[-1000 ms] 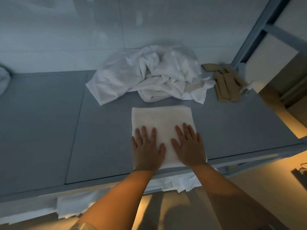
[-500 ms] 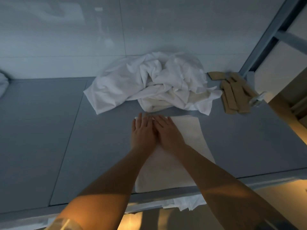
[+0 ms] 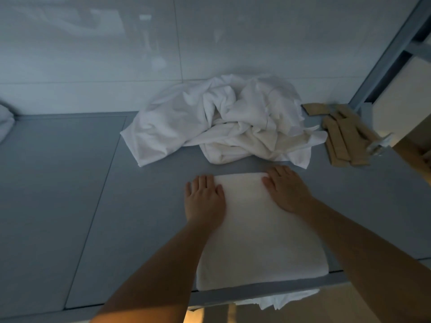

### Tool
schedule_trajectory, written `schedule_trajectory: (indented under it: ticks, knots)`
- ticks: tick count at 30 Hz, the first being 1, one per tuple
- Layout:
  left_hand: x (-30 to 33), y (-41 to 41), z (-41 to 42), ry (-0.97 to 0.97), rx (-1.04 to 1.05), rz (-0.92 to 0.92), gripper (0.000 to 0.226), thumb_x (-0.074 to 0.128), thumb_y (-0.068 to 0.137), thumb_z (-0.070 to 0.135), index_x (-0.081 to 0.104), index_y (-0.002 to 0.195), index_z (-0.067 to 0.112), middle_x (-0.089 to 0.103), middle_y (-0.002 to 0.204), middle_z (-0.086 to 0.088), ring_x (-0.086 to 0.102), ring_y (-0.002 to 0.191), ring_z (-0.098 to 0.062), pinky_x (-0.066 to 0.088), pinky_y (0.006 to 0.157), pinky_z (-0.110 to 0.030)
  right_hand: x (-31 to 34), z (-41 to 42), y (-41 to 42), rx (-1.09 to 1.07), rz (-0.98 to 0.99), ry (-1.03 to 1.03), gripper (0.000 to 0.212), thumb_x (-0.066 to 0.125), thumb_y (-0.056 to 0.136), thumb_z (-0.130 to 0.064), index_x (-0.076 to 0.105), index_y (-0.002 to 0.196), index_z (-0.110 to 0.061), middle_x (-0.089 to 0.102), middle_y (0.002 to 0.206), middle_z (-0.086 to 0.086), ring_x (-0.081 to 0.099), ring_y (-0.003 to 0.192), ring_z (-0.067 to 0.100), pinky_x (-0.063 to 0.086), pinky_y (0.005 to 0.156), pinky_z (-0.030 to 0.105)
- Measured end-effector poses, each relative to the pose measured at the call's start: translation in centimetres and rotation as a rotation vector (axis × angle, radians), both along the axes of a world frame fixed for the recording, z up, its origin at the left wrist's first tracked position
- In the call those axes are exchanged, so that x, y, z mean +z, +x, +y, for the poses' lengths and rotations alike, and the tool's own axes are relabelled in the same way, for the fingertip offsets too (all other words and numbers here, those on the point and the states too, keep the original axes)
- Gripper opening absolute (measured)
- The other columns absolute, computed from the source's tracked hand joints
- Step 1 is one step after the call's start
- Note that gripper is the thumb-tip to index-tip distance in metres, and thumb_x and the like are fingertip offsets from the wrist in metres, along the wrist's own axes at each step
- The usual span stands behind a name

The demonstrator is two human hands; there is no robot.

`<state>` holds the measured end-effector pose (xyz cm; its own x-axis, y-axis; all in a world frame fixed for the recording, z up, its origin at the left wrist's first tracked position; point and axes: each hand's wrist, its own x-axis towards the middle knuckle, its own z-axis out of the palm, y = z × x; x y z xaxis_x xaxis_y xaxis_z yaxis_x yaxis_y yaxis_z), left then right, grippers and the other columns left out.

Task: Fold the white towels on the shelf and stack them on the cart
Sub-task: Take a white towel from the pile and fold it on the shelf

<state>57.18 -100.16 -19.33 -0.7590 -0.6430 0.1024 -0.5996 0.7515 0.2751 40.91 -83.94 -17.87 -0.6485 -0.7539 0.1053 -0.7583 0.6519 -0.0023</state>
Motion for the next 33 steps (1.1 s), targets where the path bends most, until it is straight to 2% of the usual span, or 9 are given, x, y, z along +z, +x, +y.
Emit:
schedule_trajectory:
  ticks: [7, 10, 15, 17, 20, 23, 26, 30, 33]
  knots:
    - [-0.3, 0.0, 0.2, -0.031, 0.010, 0.038, 0.046, 0.031, 0.097, 0.041, 0.044, 0.130, 0.011, 0.046, 0.135, -0.010, 0.035, 0.128, -0.027, 0.025, 0.104, -0.040, -0.6, -7.1, 6.6, 0.170, -0.015, -0.113, 0.046, 0.035, 0.095, -0.038, 0.060, 0.117, -0.005, 0.062, 0.114, 0.014, 0.056, 0.105, 0.033, 0.039, 0.097, 0.042]
    - [-0.6, 0.1, -0.1, -0.053, 0.008, 0.017, 0.047, 0.032, 0.095, 0.040, 0.044, 0.130, 0.012, 0.046, 0.134, -0.010, 0.036, 0.126, -0.027, 0.026, 0.102, -0.041, -0.7, -5.1, 4.9, 0.058, -0.002, -0.084, 0.040, 0.035, 0.098, -0.037, 0.057, 0.118, -0.011, 0.060, 0.116, 0.010, 0.053, 0.109, 0.029, 0.035, 0.097, 0.039]
    - [1.2, 0.7, 0.3, -0.007, -0.047, -0.011, 0.055, 0.031, 0.097, 0.043, 0.032, 0.145, 0.015, 0.030, 0.151, -0.011, 0.018, 0.142, -0.026, 0.008, 0.117, -0.047, 1.6, 1.9, 1.4, -0.039, -0.020, 0.093, 0.051, 0.032, 0.101, -0.039, 0.036, 0.143, -0.010, 0.037, 0.148, 0.012, 0.034, 0.135, 0.026, 0.020, 0.112, 0.036]
    - [2.3, 2.7, 1.1, -0.034, -0.153, 0.021, 0.062, 0.034, 0.096, 0.047, 0.027, 0.148, 0.015, 0.018, 0.157, -0.010, 0.005, 0.147, -0.024, -0.005, 0.117, -0.046, 2.9, 3.0, 3.6, 0.082, -0.099, 0.053, 0.060, 0.037, 0.100, -0.041, 0.026, 0.148, -0.006, 0.022, 0.156, 0.011, 0.020, 0.144, 0.022, 0.008, 0.116, 0.033]
    - [2.6, 7.6, 3.3, -0.017, -0.494, 0.078, 0.078, 0.037, 0.090, 0.061, 0.028, 0.148, 0.009, 0.016, 0.158, -0.015, 0.000, 0.147, -0.028, 0.000, 0.119, -0.047, 3.9, 4.3, 9.4, 0.383, -0.227, 0.092, 0.085, 0.032, 0.092, -0.063, 0.009, 0.151, -0.007, -0.003, 0.159, 0.006, -0.005, 0.146, 0.015, -0.014, 0.113, 0.024]
    - [1.6, 11.9, 4.5, -0.110, -0.725, -0.191, 0.115, 0.026, 0.072, 0.085, 0.004, 0.151, 0.005, -0.002, 0.158, -0.019, -0.011, 0.143, -0.037, -0.006, 0.116, -0.054, 3.2, 4.4, 13.5, 0.539, -0.146, 0.331, 0.106, 0.029, 0.081, -0.078, 0.001, 0.151, -0.005, -0.018, 0.155, 0.008, -0.018, 0.144, 0.022, -0.018, 0.114, 0.035]
    - [1.1, 12.3, 5.1, -0.132, -0.683, -0.286, 0.133, 0.026, 0.059, 0.094, -0.010, 0.147, 0.002, -0.018, 0.153, -0.019, -0.016, 0.142, -0.040, -0.012, 0.114, -0.056, 2.2, 3.4, 14.8, 0.493, -0.073, 0.447, 0.116, 0.035, 0.076, -0.082, 0.000, 0.149, 0.001, -0.014, 0.156, 0.017, -0.014, 0.146, 0.030, -0.014, 0.115, 0.048]
    - [1.1, 11.8, 6.1, -0.088, -0.600, -0.223, 0.116, 0.060, 0.063, 0.080, 0.043, 0.137, -0.008, 0.038, 0.144, -0.029, 0.034, 0.134, -0.046, 0.029, 0.105, -0.065, 2.0, 3.6, 15.6, 0.502, -0.060, 0.325, 0.103, 0.044, 0.081, -0.072, 0.028, 0.144, 0.007, 0.022, 0.153, 0.024, 0.018, 0.144, 0.037, 0.017, 0.115, 0.056]
    - [0.3, 12.0, 5.8, -0.127, -0.621, -0.199, 0.103, 0.041, 0.076, 0.077, 0.041, 0.139, -0.005, 0.037, 0.145, -0.027, 0.034, 0.135, -0.045, 0.029, 0.106, -0.062, 1.6, 6.0, 14.6, 0.544, -0.060, 0.280, 0.090, 0.053, 0.084, -0.061, 0.033, 0.143, 0.004, 0.030, 0.151, 0.022, 0.028, 0.141, 0.033, 0.028, 0.113, 0.051]
